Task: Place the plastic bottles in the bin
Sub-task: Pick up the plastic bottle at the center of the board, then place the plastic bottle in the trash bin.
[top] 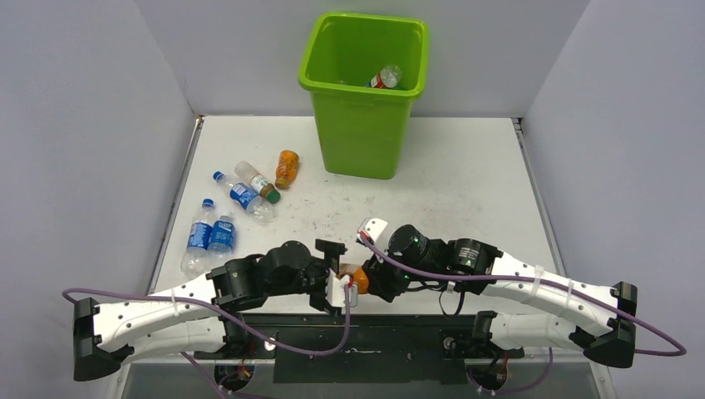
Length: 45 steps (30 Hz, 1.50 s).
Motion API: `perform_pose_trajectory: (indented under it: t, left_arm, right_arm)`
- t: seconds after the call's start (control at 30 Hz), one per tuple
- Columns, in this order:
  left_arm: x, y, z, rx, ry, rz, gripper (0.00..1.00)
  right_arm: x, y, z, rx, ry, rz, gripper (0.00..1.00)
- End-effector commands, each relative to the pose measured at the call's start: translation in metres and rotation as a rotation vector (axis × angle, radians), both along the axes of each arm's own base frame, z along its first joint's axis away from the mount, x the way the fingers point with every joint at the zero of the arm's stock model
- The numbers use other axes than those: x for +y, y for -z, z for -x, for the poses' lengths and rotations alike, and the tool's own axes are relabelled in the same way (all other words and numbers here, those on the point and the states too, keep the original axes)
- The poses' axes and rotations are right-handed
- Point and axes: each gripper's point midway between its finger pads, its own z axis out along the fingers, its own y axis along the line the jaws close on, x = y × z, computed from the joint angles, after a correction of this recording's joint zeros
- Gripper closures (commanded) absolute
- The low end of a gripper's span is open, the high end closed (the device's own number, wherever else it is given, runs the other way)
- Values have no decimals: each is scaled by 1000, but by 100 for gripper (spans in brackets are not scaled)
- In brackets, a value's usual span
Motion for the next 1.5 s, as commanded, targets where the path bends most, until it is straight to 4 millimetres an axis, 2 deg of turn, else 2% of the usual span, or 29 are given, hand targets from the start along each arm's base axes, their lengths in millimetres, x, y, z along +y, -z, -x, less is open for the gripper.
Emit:
perform_pose_trajectory:
  t: [0.0,0.13,0.23,0.3,0.5,0.63,0.67,0.73,0.8,0.87,0.9,0.93,1.0,1.03,1.1,1.13,1.2,1.33,1.4,1.47]
  left_arm:
    - [-13,-24,-2,-27,-1,55,1]
    - [-18,-35,7,30,2,95,1]
    - [-21,-49,14,80,7,156,3]
    - [-23,-51,15,95,4,166,4]
    - [-24,-23,8,111,-37,64,0]
    - [-24,-12,4,106,-63,26,9]
    - [-25,-10,4,107,-65,21,12]
    - [-24,-9,-2,96,-93,15,24]
    - [-25,-12,-5,88,-109,34,45]
    - [-26,-19,-6,80,-119,76,59]
    - [-27,-24,-7,76,-122,106,63]
    - [-28,-29,-6,77,-123,136,67]
    - [-30,-44,-5,82,-125,216,72]
    - [-30,-49,-3,96,-127,251,74]
    - [-32,-63,0,130,-135,344,75]
    - [-33,-69,2,160,-139,390,76]
    - [-36,-80,9,236,-141,472,76]
    - [-42,-101,19,399,-150,659,76]
    - [-45,-109,23,484,-153,745,77]
    - [-47,-115,26,542,-144,810,77]
  right_arm:
    - [17,-34,-6,-47,-12,-108,95]
    - [12,-36,-17,-92,36,-89,95]
    - [12,-44,-20,-111,50,-107,95]
    - [16,-51,-20,-113,44,-137,95]
    - [22,-61,-18,-111,41,-186,95]
    - [22,-69,-18,-116,46,-208,95]
    - [22,-70,-18,-118,46,-207,95]
    - [21,-71,-19,-122,45,-203,95]
    - [22,-72,-19,-123,42,-204,95]
    - [23,-77,-18,-129,37,-224,94]
    - [24,-81,-18,-138,36,-240,83]
    - [24,-86,-19,-147,39,-261,68]
    - [24,-103,-22,-187,53,-332,29]
    - [22,-112,-23,-209,64,-370,17]
    - [17,-132,-26,-260,96,-467,3]
    - [15,-142,-28,-282,111,-516,0]
    - [9,-165,-26,-321,127,-644,8]
    - [-6,-198,-30,-397,199,-879,10]
    - [-11,-209,-32,-417,230,-980,10]
    - [-10,-211,-34,-416,253,-1038,9]
